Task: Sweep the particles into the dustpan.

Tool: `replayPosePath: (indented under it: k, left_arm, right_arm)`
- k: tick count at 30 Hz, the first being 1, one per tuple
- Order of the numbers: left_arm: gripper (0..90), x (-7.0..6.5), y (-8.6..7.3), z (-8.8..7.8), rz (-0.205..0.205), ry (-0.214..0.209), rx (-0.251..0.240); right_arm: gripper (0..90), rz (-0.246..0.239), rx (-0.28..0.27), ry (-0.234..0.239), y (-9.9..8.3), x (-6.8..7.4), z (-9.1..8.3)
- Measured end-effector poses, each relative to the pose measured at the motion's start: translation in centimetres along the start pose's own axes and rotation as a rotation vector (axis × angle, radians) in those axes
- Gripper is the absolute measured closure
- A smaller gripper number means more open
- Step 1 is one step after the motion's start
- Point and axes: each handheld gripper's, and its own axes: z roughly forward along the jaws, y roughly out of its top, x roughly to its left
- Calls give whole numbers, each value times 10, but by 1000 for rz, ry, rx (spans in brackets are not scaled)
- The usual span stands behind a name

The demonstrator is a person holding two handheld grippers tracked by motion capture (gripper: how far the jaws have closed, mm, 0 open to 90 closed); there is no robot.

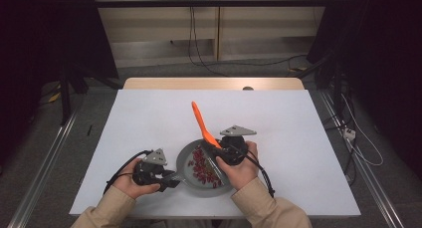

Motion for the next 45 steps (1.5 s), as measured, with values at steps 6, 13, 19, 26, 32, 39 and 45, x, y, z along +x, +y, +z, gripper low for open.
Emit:
replayPosePath:
  k: [6, 13, 19, 26, 32, 39, 45]
  left_arm:
    - [625, 1, 0, 0, 0, -3, 3]
    - [625, 1, 0, -1, 1, -4, -2]
    - [625, 1, 0, 0, -7, -5, -1]
    - [622, 1, -1, 1, -2, 3, -3]
    - [547, 0, 1, 2, 4, 19, -14]
    - [628, -4, 5, 9, 27, 41, 8]
    - [632, -6, -3, 11, 45, 97, -54]
  right_arm:
    - [711, -10, -28, -32, 7, -14, -7]
    - [711, -81, -8, -157, 6, -38, -3]
    - [710, -82, 12, -150, -4, -30, 9]
    - [711, -6, -22, -29, -1, -10, 7]
    - [711, 15, -38, -5, 4, -14, 1]
    - [711, -1, -52, -46, 4, -28, -9]
    - [711, 12, -62, -83, 0, -48, -18]
